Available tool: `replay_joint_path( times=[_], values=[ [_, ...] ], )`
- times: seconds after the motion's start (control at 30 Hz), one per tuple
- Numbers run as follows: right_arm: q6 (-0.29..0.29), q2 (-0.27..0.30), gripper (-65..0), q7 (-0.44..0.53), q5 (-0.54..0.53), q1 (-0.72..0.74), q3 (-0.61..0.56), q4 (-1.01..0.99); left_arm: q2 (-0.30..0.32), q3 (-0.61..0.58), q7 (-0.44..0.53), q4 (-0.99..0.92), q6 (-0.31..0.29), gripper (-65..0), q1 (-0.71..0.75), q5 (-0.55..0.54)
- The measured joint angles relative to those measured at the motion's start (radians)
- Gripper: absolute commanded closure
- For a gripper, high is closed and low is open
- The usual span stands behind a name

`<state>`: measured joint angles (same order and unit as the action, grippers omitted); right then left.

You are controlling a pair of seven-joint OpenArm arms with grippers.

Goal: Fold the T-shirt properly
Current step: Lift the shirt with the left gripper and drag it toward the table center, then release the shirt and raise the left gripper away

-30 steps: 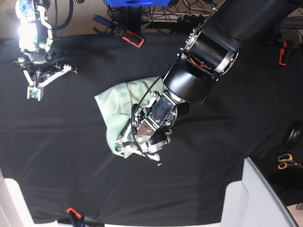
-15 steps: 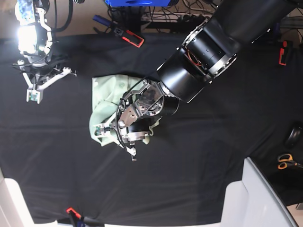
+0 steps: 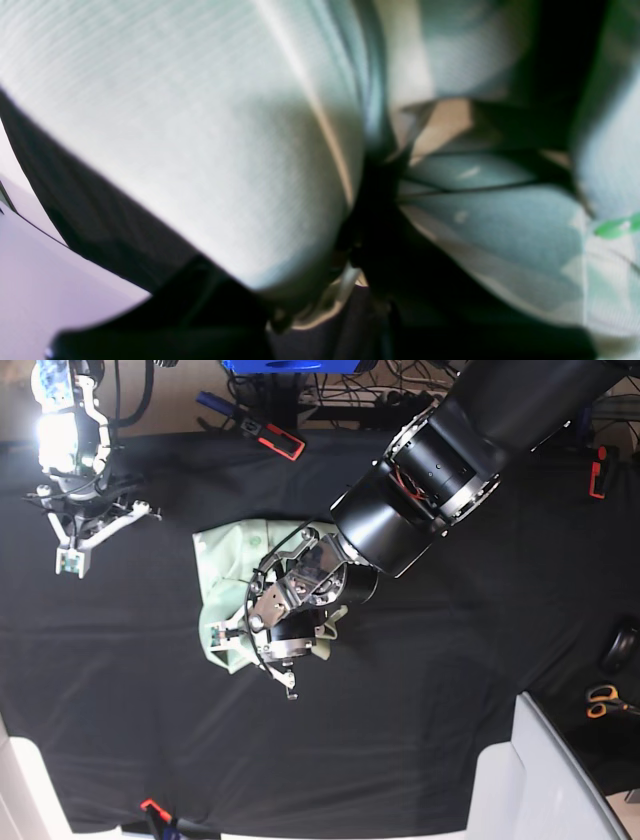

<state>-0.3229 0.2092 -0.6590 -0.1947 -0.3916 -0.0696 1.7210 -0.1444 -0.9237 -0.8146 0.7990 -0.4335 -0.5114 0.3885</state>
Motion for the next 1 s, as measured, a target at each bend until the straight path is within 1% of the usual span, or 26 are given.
replay_joint_path(
  times=[0.1, 0.17, 0.2, 0.23, 0.3, 0.4, 0.47, 0.53, 0.57, 0.63, 0.7, 0.8, 0.83, 0.87, 0.9, 0.93, 0.97, 1.0],
  values=[
    [0.0, 0.0, 0.0, 0.0, 0.0, -0.001, 0.0, 0.0, 0.0, 0.0, -0.003, 0.0, 0.0, 0.0, 0.0, 0.0],
    [0.0, 0.0, 0.0, 0.0, 0.0, -0.003, 0.0, 0.0, -0.002, 0.0, -0.044, 0.0, 0.0, -0.3, -0.001, 0.0],
    [0.0, 0.0, 0.0, 0.0, 0.0, -0.005, 0.0, 0.0, -0.002, 0.0, -0.058, 0.0, 0.0, -3.4, -0.003, 0.0],
    [0.0, 0.0, 0.0, 0.0, 0.0, -0.005, 0.0, 0.0, -0.001, 0.0, -0.058, 0.002, 0.0, -6.6, -0.004, 0.0],
    [0.0, 0.0, 0.0, 0.0, 0.0, -0.005, 0.0, 0.0, -0.003, 0.016, -0.06, 0.002, 0.0, -16.8, -0.009, -0.002],
    [0.0, 0.0, 0.0, 0.0, 0.0, -0.005, -0.003, 0.0, 0.0, 0.109, -0.061, 0.048, 0.0, -32.8, -0.011, 0.001],
    [0.0, 0.0, 0.0, 0.0, 0.0, -0.005, -0.003, 0.0, 0.003, 0.152, -0.068, 0.089, 0.002, -43.3, -0.018, 0.008],
    [0.0, 0.0, 0.0, 0.0, -0.001, -0.005, -0.004, 0.0, 0.003, 0.169, -0.068, 0.113, 0.008, -52.9, -0.026, 0.008],
    [0.0, 0.0, 0.0, 0.0, -0.001, -0.005, -0.005, 0.0, 0.003, 0.173, -0.068, 0.127, 0.007, -56.3, -0.028, 0.007],
    [0.0, 0.0, 0.0, 0.0, 0.0, -0.005, -0.004, -0.001, 0.003, 0.173, -0.072, 0.163, 0.006, -60.5, -0.026, 0.007],
    [0.0, 0.0, 0.0, 0.0, -0.001, -0.005, -0.005, -0.001, 0.003, 0.173, -0.1, 0.217, 0.0, -61.5, -0.027, 0.004],
    [0.0, 0.0, 0.0, -0.001, -0.001, -0.005, -0.005, -0.001, 0.003, 0.176, -0.183, 0.332, 0.005, -61.1, -0.026, 0.0],
    [0.0, -0.001, 0.0, 0.0, 0.0, -0.005, -0.004, -0.001, 0.002, 0.19, -0.204, 0.382, 0.006, -60.5, -0.014, 0.003],
    [0.0, -0.001, 0.0, 0.0, -0.001, -0.005, -0.004, -0.001, 0.0, 0.213, -0.226, 0.452, 0.01, -57.3, 0.011, 0.004],
    [0.0, -0.001, 0.0, 0.0, -0.001, -0.005, -0.004, -0.002, 0.002, 0.235, -0.248, 0.529, 0.008, -51.7, 0.046, 0.002],
    [0.0, 0.0, 0.0, 0.0, -0.001, -0.005, -0.004, -0.002, 0.005, 0.258, -0.251, 0.603, 0.008, -43.3, 0.09, 0.006],
    [0.0, -0.001, 0.0, 0.0, 0.0, -0.006, -0.004, -0.002, 0.014, 0.277, -0.251, 0.667, 0.008, -33.1, 0.134, 0.006],
    [0.0, 0.0, 0.0, -0.001, -0.001, -0.006, -0.005, -0.002, 0.029, 0.29, -0.251, 0.718, 0.007, -21.0, 0.18, 0.006]
  ],
)
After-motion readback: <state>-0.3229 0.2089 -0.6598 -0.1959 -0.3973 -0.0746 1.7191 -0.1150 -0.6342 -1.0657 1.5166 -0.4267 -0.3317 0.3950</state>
